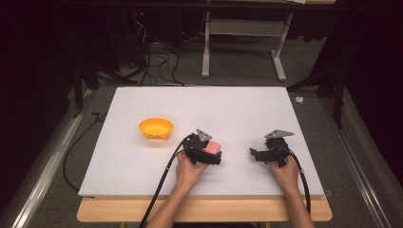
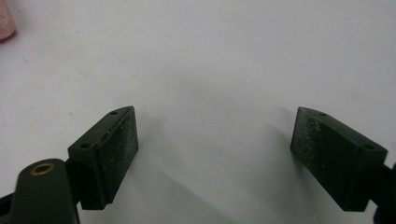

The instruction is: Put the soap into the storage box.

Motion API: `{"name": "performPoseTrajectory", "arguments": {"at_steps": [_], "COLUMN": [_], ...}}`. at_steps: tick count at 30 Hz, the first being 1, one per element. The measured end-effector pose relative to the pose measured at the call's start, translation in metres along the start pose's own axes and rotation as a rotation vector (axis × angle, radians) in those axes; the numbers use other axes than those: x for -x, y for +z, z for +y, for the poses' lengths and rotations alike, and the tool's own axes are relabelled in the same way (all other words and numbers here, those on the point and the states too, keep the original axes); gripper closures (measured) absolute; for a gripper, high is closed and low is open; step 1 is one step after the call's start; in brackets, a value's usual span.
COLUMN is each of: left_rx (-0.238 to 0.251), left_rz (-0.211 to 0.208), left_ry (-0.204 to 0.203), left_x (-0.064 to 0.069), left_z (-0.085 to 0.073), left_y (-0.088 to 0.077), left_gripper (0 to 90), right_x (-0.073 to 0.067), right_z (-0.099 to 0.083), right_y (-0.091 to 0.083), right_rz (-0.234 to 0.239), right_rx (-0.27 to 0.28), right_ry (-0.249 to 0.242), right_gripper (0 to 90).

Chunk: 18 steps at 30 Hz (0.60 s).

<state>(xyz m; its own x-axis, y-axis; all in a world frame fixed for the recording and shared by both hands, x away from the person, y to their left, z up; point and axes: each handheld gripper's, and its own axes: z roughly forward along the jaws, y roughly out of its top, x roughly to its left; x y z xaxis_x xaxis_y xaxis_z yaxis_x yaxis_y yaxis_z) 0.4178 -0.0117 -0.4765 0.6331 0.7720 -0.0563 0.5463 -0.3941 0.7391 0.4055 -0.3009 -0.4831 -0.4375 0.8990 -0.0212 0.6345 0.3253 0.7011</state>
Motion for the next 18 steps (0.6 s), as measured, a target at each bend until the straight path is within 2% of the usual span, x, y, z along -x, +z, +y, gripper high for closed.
{"name": "performPoseTrajectory", "arguments": {"at_steps": [6,10,13,14,18], "left_rx": [-0.02,-0.016,-0.026,-0.025,-0.027], "left_rz": [0.008,0.018,0.025,0.04,0.052], "left_ry": [0.0,-0.005,-0.024,-0.013,0.004], "left_x": [0.002,0.0,-0.001,-0.001,0.001], "left_z": [-0.002,-0.002,-0.002,-0.002,-0.002], "left_y": [0.009,0.011,0.012,0.012,0.012], "left_gripper": [0.1,0.6,3.3,5.9,9.3], "right_x": [0.0,0.0,0.0,0.0,0.0], "right_z": [0.0,0.0,0.0,0.0,0.0], "right_y": [0.0,0.0,0.0,0.0,0.0], "right_rz": [0.0,0.0,0.0,0.0,0.0], "right_rx": [0.0,0.0,-0.001,-0.001,0.0], "right_ry": [-0.002,-0.002,-0.002,0.001,0.0], "right_gripper": [15.6,15.6,15.6,15.6,15.7]}}
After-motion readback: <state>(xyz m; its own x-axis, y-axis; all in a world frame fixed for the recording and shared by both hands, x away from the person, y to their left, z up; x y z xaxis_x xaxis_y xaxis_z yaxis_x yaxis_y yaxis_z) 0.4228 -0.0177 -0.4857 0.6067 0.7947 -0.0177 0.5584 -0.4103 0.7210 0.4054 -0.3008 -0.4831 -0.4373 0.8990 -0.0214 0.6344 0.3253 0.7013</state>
